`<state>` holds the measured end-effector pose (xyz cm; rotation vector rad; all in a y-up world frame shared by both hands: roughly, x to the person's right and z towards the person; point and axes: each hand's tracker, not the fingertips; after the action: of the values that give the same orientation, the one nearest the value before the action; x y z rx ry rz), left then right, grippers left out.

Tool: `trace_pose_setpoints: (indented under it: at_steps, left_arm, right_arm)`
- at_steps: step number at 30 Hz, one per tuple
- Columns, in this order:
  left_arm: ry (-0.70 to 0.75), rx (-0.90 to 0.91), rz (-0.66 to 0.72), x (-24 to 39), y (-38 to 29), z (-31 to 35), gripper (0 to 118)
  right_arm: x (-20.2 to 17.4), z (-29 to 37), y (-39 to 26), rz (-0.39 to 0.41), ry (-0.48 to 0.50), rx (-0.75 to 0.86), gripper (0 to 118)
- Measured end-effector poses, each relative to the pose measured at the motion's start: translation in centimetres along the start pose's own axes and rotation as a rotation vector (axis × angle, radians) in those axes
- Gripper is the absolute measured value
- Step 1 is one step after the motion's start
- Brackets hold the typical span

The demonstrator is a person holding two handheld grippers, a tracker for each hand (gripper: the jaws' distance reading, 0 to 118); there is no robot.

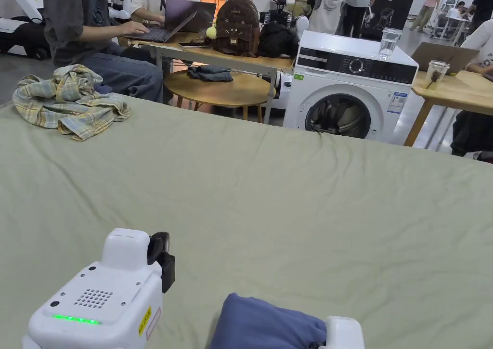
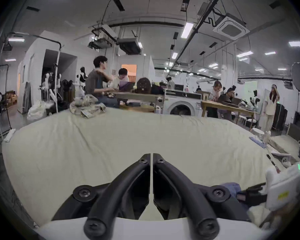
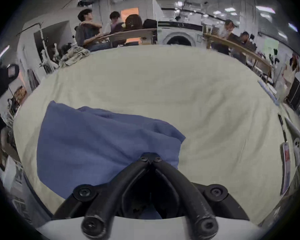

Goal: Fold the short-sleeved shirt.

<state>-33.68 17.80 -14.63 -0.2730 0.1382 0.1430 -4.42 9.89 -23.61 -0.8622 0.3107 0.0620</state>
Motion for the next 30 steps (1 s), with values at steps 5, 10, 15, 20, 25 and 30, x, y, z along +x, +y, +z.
trace_pose_setpoints:
  at_steps: [5,10,15,20,25,30]
  left_arm:
    - [-0.184,-0.263,0.124,-2.4,-0.2,-1.5,0]
    - [-0.394,-0.558,0.255,-4.9,-1.0,-4.2,47]
    - [-0.609,-0.662,0.439,-6.7,-2.5,-6.1,64]
    - [-0.747,-0.745,0.522,-6.6,-4.6,-8.4,66]
    - [-0.806,-0.854,0.54,-4.1,-7.3,-10.8,66]
    - [-0.866,-0.831,0.569,-2.0,-8.8,-11.6,66]
  right_arm:
    - [0.0,0.4,-0.8,0.031,0.007,0.018,0]
    - [-0.1,0.5,-0.7,0.04,0.005,0.022,0]
    - [0.2,0.7,-0.5,0.038,0.018,0.015,0]
    - [0.1,0.7,-0.5,0.041,0.016,0.013,0]
    - [0.0,0.7,-0.5,0.044,0.012,0.014,0]
    - [0.0,0.8,-0.5,0.04,0.011,0.016,0]
